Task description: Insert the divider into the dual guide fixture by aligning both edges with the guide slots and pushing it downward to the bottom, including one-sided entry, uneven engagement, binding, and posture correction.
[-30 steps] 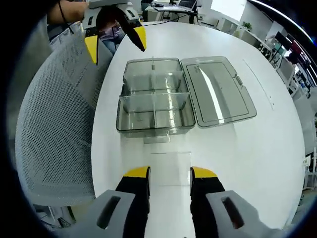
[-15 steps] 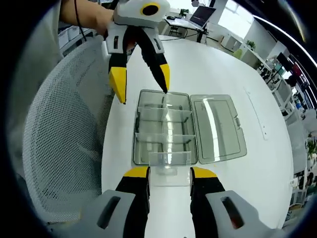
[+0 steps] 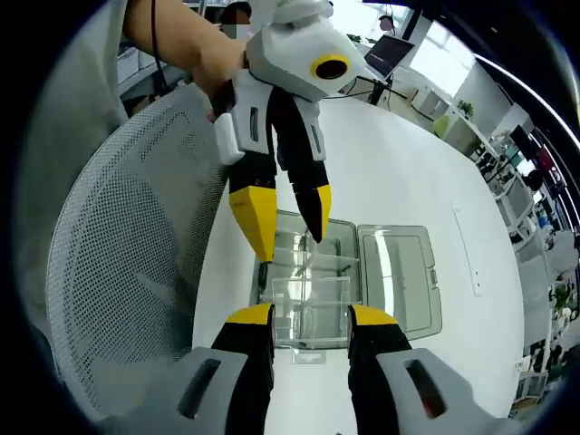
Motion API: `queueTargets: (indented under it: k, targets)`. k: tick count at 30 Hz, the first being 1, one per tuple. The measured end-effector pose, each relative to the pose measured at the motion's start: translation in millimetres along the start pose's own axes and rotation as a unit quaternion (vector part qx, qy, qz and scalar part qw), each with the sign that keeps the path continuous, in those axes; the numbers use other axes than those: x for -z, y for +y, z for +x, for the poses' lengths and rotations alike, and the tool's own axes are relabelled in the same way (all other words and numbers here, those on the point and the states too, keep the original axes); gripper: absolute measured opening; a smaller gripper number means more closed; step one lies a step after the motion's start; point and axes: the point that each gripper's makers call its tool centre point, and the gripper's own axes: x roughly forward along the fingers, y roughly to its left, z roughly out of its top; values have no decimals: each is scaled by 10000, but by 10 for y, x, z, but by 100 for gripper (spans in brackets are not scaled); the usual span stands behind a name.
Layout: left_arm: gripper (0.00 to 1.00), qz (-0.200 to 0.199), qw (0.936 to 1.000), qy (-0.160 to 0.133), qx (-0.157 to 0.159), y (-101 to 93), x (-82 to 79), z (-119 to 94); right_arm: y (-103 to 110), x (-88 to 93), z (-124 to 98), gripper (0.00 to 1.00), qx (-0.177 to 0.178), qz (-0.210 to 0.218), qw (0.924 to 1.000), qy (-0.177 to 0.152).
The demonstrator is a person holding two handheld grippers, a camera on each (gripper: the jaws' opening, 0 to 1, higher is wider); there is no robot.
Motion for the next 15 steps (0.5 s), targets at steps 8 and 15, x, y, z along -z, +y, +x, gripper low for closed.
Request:
queueTargets:
  k: [8, 15]
  targets:
    - [24, -509, 9986, -104, 135, -47, -46, 32, 41, -125, 20, 27, 85, -195, 9998, -29]
    - [17, -786, 9966, -131, 202, -87, -39, 52, 51, -214, 8, 27, 149, -256, 9995, -81]
